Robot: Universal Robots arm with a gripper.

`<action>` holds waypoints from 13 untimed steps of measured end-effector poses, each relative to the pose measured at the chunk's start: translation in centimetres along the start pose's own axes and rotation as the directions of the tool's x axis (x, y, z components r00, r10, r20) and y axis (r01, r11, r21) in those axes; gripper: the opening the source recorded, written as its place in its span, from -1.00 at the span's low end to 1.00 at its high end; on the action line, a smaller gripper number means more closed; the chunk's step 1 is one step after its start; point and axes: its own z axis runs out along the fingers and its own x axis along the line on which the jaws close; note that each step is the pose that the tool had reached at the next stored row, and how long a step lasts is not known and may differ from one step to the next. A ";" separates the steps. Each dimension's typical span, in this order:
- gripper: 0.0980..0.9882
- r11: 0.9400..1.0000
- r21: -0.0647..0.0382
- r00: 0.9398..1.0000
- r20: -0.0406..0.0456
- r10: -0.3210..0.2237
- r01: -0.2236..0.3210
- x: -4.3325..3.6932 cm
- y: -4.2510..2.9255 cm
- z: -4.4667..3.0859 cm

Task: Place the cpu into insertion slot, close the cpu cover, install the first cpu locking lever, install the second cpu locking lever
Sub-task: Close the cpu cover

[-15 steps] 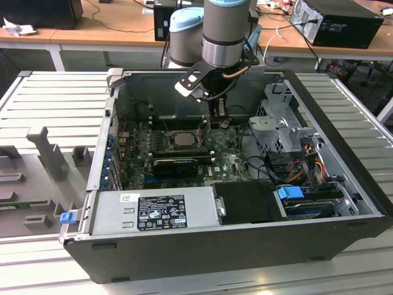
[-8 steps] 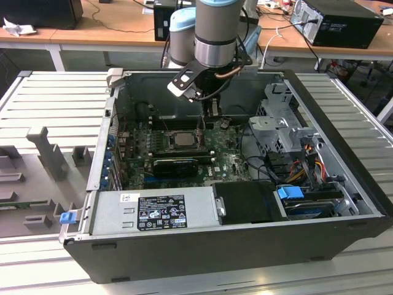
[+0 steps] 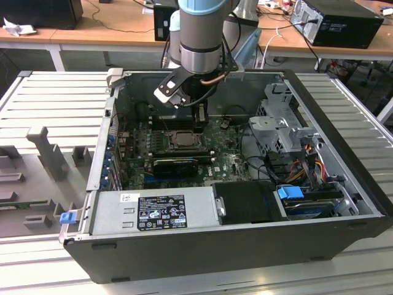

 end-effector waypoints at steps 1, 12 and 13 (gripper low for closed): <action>-0.98 1.000 0.000 1.000 0.000 0.000 0.000 0.00 -0.24 0.29; -0.98 1.000 0.001 1.000 0.000 -0.004 0.004 0.01 -2.76 0.36; -0.98 1.000 0.001 1.000 0.000 -0.004 0.004 0.01 -2.79 0.36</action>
